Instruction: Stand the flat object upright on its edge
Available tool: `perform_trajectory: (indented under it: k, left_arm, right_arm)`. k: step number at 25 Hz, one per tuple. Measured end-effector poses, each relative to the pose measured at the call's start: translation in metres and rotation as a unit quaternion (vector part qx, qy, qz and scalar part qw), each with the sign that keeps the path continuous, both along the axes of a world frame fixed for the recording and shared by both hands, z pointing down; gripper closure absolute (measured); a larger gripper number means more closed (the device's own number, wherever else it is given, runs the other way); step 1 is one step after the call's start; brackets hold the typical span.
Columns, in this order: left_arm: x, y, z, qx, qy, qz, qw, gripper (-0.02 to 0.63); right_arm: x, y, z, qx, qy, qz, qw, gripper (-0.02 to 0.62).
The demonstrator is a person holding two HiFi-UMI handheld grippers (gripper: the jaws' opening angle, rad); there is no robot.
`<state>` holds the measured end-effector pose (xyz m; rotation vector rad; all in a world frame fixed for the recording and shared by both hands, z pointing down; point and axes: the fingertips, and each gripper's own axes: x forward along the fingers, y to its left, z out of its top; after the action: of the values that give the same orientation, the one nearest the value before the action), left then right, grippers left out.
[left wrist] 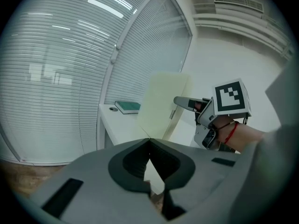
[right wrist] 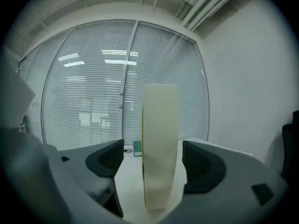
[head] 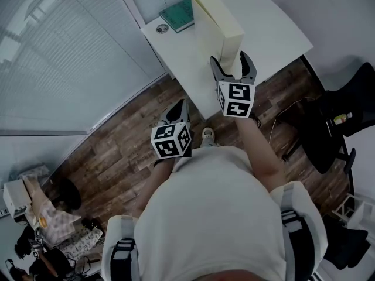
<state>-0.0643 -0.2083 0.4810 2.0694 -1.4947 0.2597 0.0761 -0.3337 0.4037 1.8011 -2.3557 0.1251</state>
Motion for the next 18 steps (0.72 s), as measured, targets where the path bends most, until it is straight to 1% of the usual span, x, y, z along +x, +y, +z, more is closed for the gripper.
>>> perform_trajectory:
  k: [5,18]
  left_arm:
    - [-0.005,0.016,-0.001,-0.001,0.002,0.005,1.0,0.586]
    - [-0.019,0.068,-0.001,0.003,0.005,0.012,0.9999,0.586]
  right_arm:
    - [-0.003,0.021,-0.001,-0.002,-0.003,0.004,1.0,0.216]
    - [-0.022,0.095,-0.006,0.001,-0.024,-0.016,1.0,0.222]
